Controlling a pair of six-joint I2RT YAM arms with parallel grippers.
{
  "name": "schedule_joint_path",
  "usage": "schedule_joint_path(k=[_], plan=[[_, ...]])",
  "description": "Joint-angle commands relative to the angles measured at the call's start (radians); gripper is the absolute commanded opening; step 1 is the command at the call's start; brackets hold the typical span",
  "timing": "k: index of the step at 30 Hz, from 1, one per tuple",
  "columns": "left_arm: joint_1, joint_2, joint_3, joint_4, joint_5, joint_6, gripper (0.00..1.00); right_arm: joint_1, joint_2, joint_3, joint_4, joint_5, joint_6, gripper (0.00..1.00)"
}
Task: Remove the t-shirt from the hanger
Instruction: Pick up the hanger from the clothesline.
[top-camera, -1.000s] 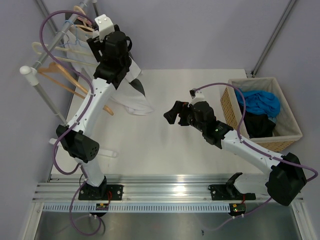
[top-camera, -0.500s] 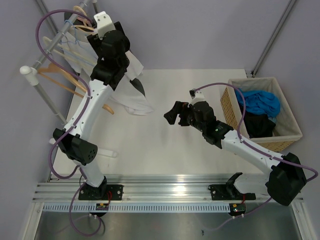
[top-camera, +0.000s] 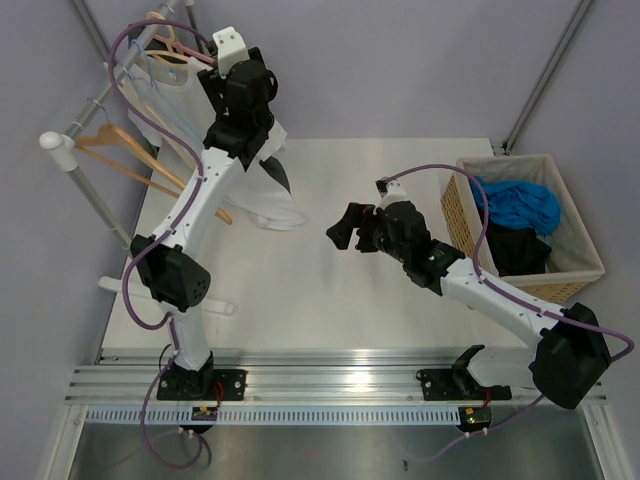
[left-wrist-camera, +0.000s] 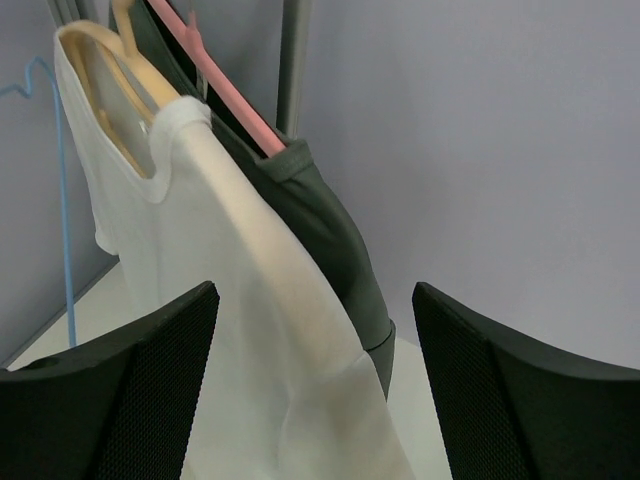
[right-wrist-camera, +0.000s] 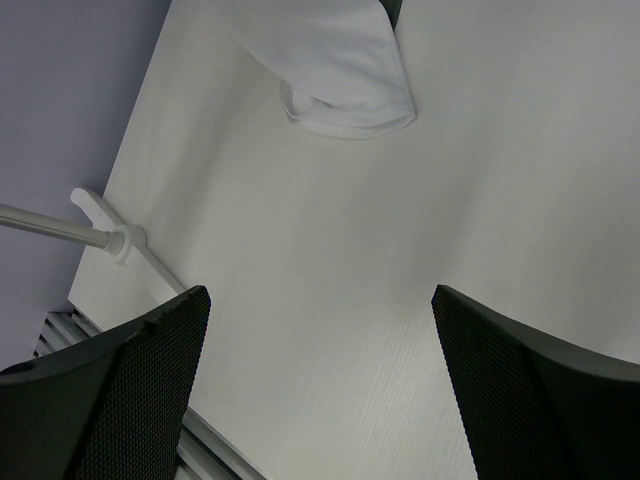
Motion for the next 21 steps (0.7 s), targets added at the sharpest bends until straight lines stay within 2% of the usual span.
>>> schedule_joint_path(k=[1,4,10,21], plan=[[0.003,0.02,0.037,0.043,-0.035,-0.033,0.81,0.01,0.001,0.049,0.009,-0.009,-0.026,0.99],[0.003,0.037,0.034,0.04,-0.104,-0.033,0.8,0.015,0.003,0.052,0.004,-0.009,-0.029,0.99],[0.013,0.026,0.006,0.042,-0.151,-0.017,0.79,0.023,0.006,0.057,0.003,-0.01,-0.032,0.99],[0.016,-0.024,-0.053,0.062,-0.153,0.005,0.79,0.029,0.018,0.063,-0.004,-0.009,-0.037,0.99]])
